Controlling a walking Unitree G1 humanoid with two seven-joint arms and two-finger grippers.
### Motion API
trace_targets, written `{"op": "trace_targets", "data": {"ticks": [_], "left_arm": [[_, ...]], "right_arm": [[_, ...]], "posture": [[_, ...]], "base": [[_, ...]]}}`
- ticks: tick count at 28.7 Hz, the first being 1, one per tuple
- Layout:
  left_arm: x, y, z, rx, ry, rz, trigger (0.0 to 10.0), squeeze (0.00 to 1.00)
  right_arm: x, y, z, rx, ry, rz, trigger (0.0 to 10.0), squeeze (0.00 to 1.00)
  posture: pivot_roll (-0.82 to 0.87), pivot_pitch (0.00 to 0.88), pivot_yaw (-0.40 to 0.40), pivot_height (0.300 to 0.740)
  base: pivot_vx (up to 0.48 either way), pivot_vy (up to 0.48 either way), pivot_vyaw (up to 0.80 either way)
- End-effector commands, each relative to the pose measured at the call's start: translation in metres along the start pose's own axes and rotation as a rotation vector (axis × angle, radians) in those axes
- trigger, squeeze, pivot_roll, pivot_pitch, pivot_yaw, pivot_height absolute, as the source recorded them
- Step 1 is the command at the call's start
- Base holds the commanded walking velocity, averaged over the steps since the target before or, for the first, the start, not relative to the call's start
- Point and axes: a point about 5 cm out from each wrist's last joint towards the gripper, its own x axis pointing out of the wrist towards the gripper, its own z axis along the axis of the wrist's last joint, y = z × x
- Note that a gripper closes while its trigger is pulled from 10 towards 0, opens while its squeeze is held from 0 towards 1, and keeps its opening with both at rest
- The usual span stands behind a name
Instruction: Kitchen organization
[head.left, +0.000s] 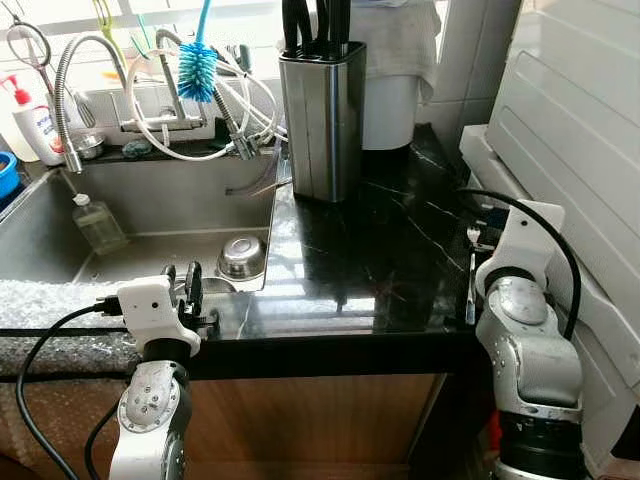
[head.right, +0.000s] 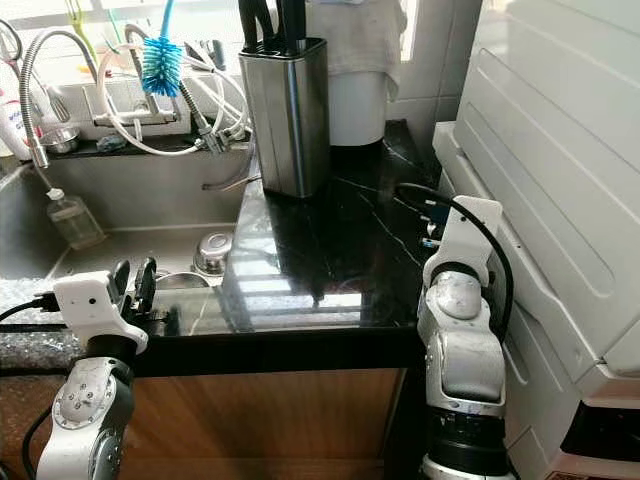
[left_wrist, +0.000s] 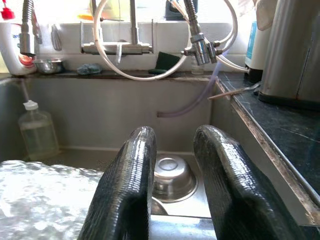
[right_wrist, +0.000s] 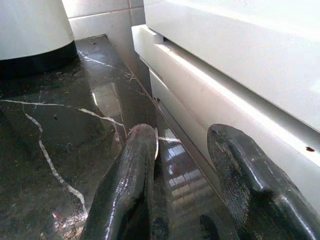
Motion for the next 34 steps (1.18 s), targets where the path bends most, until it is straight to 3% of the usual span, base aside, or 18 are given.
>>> {"op": "trace_targets", "data": {"ticks": [1,16,34], "left_arm": [[0.002,-0.001,0.0,-0.012,0.011,-0.021,10.0,0.0],[0.0,-0.008,-0.003,-0.031,0.035,-0.068,10.0,0.0],[-0.003,-0.011,-0.007,-0.033,0.067,-0.107,10.0,0.0]], "right_arm": [[-0.002,0.007,0.007,-0.001,-0.008,0.037,10.0,0.0],[-0.002,0.012,-0.009,0.03,0.089,0.066,10.0,0.0],[0.002,0.006,-0.021,0.073,0.157,0.035,10.0,0.0]], "posture": [[-0.07,0.0,0.084,0.74],[-0.06,0.0,0.077,0.74],[-0.06,0.0,0.08,0.74]], "base": [[0.0,0.0,0.0],[0.0,0.0,0.0],[0.0,0.0,0.0]]}}
